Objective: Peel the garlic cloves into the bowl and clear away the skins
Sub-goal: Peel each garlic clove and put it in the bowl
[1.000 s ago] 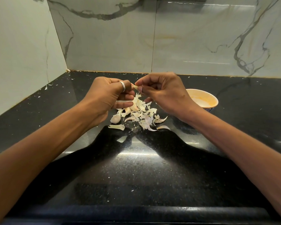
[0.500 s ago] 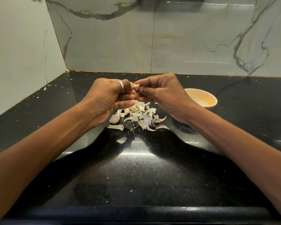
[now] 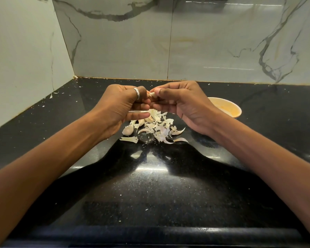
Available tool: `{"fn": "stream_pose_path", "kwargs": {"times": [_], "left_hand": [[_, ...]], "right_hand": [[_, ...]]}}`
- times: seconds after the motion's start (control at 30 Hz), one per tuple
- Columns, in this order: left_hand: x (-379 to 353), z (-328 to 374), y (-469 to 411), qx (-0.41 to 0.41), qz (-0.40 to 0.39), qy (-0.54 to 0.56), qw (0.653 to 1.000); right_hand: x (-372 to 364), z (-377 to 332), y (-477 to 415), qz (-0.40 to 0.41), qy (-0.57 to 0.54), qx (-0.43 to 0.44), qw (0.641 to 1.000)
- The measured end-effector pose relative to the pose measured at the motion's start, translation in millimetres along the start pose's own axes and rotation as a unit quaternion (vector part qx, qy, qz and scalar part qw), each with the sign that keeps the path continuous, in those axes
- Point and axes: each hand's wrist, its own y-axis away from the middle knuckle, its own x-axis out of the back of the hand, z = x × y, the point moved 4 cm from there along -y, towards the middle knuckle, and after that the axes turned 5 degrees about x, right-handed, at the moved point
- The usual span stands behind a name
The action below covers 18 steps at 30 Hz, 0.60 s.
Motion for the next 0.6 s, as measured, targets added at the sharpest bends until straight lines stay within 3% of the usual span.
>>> {"fn": "stream_pose_path", "kwargs": {"times": [0.6], "left_hand": [[3.9,-1.1,-3.2,0.005,0.024,0.001,1.000]], "right_hand": [[10.8,-7.2,-4.1,0.038,-0.074,0.002,0.997]]}}
